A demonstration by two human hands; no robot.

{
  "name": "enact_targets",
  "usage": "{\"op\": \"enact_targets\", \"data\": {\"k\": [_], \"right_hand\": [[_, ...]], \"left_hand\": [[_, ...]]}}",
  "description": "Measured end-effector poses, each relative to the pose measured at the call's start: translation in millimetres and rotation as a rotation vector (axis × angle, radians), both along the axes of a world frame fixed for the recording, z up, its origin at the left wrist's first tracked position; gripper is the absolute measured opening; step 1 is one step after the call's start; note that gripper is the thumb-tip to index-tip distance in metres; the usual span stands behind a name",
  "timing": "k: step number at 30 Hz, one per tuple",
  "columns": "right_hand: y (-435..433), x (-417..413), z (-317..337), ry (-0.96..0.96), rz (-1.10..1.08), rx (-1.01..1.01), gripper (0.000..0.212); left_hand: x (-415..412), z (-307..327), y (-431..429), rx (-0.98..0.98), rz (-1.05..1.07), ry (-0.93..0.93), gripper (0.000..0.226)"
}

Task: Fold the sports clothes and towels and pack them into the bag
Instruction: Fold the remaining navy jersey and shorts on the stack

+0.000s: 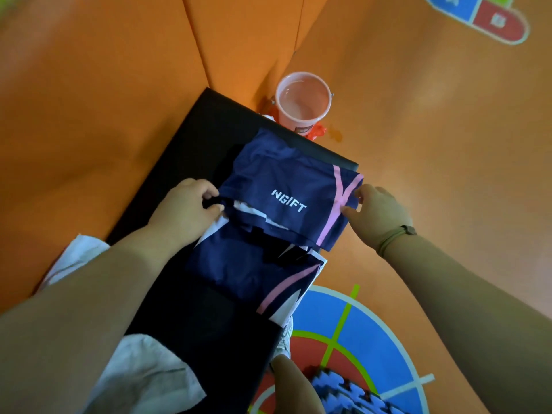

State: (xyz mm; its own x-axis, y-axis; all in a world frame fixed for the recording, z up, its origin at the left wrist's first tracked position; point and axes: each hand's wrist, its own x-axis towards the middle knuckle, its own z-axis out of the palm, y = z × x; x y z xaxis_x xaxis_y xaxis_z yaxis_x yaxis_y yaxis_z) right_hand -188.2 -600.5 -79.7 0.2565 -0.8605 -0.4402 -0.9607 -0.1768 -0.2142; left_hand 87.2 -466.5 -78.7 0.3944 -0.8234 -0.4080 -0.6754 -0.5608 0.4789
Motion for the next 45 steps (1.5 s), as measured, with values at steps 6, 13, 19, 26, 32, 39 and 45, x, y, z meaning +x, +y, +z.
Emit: {"op": "enact_targets", "data": {"k": [6, 13, 19, 26, 32, 39, 45], "right_hand": [[87, 11, 20, 0.057, 0.21, 0.013, 0.037], [219, 25, 37, 0.115, 0.354, 0.046, 0.04], [348, 46, 47, 0.092, 0.482, 0.143, 0.043], [467, 73, 76, 0.087, 0.694, 0.235, 0.044], [529, 95, 98, 0.074, 0.955, 0.31, 0.048], [569, 123, 114, 0.116, 1.384, 0.324, 0.04], [600, 138, 129, 0.162, 1.67, 0.21, 0.037]], "left_hand": [[-17, 9, 107, 0.001, -0.003, 0.051, 0.021], [-39, 17, 270, 0.066, 0.157, 0.124, 0.017], [-53, 47, 416, 0.064, 0.33, 0.135, 0.018], [-98, 81, 574, 0.019, 0.754, 0.351, 0.013], [-141, 95, 665, 0.128, 1.022, 0.336, 0.012], [-185, 121, 696, 0.063, 1.349, 0.307, 0.019], [-233, 132, 715, 0.001, 1.538, 0.336, 0.013]]}}
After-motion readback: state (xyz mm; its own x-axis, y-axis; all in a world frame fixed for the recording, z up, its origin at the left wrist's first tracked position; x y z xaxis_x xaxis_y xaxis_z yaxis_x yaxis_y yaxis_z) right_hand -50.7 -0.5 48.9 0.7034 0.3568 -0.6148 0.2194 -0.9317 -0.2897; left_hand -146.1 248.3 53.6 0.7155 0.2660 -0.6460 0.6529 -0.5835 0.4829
